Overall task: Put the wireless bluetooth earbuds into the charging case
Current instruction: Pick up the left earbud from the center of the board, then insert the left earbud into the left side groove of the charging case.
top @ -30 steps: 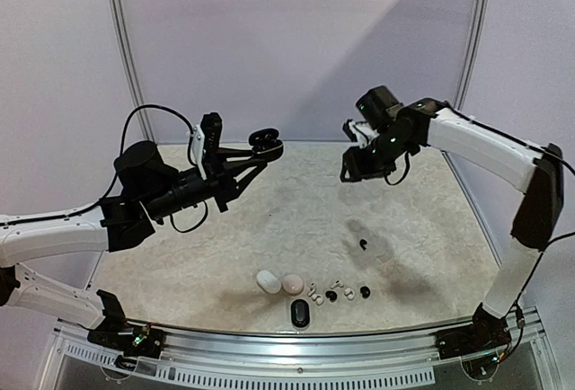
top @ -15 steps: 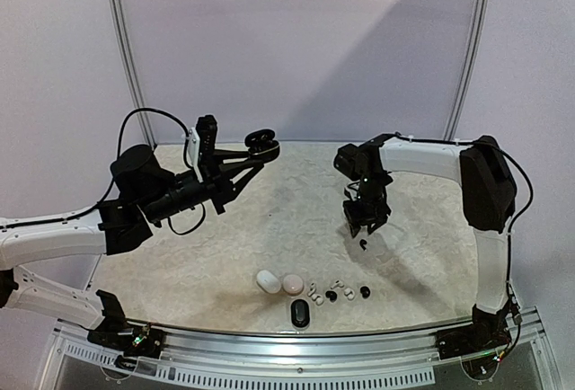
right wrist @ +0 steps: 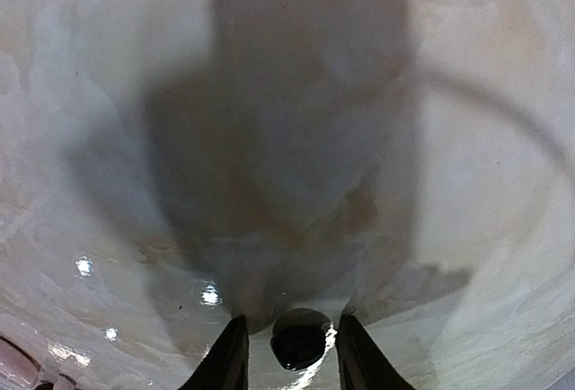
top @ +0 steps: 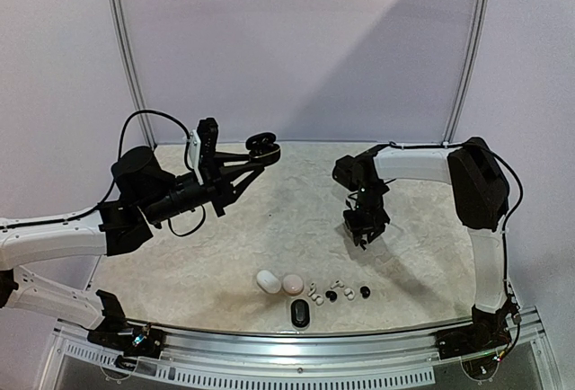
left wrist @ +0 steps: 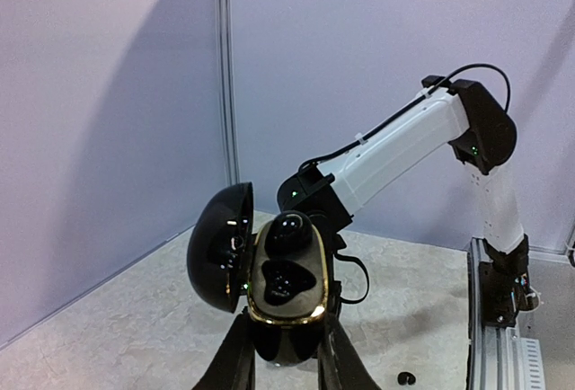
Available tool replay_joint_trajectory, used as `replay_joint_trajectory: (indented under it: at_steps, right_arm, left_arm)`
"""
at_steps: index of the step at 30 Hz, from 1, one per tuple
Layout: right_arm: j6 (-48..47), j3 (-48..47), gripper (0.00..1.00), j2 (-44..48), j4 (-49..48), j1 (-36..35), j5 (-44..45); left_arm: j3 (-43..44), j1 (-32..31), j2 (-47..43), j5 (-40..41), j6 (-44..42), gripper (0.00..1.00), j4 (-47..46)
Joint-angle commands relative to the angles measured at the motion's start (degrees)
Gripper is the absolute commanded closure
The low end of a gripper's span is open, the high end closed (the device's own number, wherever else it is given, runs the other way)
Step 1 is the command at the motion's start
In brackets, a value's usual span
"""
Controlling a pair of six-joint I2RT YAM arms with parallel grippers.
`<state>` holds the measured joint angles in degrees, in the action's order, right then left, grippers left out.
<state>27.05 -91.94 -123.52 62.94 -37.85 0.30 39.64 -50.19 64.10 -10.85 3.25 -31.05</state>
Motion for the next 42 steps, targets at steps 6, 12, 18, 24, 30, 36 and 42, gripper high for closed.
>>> replay_joint_trajectory:
  at_steps: [6, 12, 18, 24, 30, 36, 42]
  right_arm:
    - [0.5, 2.9, 0.75, -1.3, -2.3, 1.2, 1.2]
    - [0.1, 3.3, 0.87, -0.6, -2.0, 1.2, 0.9]
    - [-1.9, -0.5, 0.94, 2.5, -0.5, 1.3, 0.3]
    - [-6.9, -5.8, 1.0, 16.4, -12.3, 1.2, -8.2]
    - [-8.4, 1.8, 1.0, 33.7, -45.1, -3.4, -15.2]
    - [-12.3, 2.4, 1.0, 36.7, -65.2, -10.7, -23.0]
    - [-17.9, 0.9, 1.0, 33.5, -70.8, -16.1, -30.8]
  left_arm:
    - [-0.2, 0.1, -0.5, -0.6, 0.4, 1.0, -1.4]
    - [-0.2, 0.1, -0.5, -0.5, 0.3, 1.0, -1.4]
    - [0.0, 0.1, -0.6, -0.2, -0.1, 1.0, -1.7]
    - [0.1, 0.0, -0.5, 2.5, -3.7, 1.0, -5.0]
    - [0.7, -1.3, 0.9, 7.6, -13.3, 1.0, -8.7]
    - [2.6, -3.3, 2.2, 10.2, -17.8, 1.0, -10.0]
    - [3.8, -4.6, 3.1, 10.7, -18.5, 1.0, -10.8]
